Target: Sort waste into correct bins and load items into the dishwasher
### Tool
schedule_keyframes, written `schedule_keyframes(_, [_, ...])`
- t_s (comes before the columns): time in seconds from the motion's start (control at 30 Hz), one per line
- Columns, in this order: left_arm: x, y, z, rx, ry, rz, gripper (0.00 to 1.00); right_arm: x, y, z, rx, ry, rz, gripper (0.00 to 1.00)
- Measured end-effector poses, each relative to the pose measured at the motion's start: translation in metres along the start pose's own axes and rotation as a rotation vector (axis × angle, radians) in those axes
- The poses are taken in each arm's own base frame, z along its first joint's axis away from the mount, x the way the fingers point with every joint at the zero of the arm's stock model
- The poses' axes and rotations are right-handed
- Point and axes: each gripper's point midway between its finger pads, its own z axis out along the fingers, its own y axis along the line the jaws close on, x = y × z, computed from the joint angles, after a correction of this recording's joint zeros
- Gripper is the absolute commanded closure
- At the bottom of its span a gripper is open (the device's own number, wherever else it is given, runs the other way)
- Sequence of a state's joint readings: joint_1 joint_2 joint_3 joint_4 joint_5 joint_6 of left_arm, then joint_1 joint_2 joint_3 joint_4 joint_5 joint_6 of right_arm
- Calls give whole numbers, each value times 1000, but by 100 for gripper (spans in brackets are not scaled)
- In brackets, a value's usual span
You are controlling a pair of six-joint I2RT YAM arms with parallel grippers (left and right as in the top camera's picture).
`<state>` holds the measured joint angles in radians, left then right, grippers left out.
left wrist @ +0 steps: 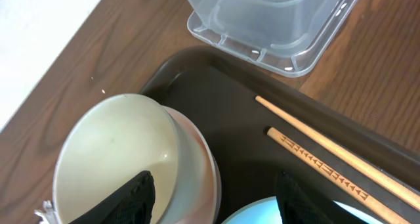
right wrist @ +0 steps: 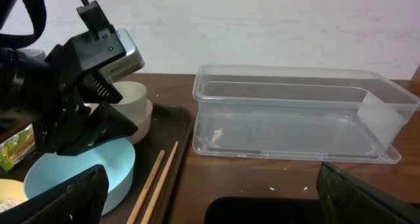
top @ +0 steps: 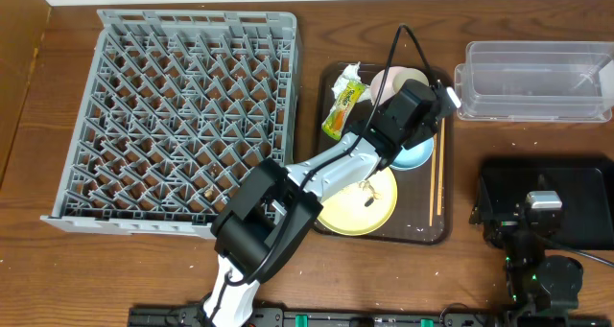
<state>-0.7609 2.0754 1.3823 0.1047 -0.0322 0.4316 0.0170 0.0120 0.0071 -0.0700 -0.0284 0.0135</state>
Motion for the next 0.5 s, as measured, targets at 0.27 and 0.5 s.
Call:
schedule_keyframes(0.27, [3, 6, 1, 28, -6, -94, 45, 0, 0, 0, 0, 0, 0, 1])
schedule_keyframes(0.5, [4, 12, 1, 22, -12, -166, 44, 0, 0, 0, 0, 0, 0, 1])
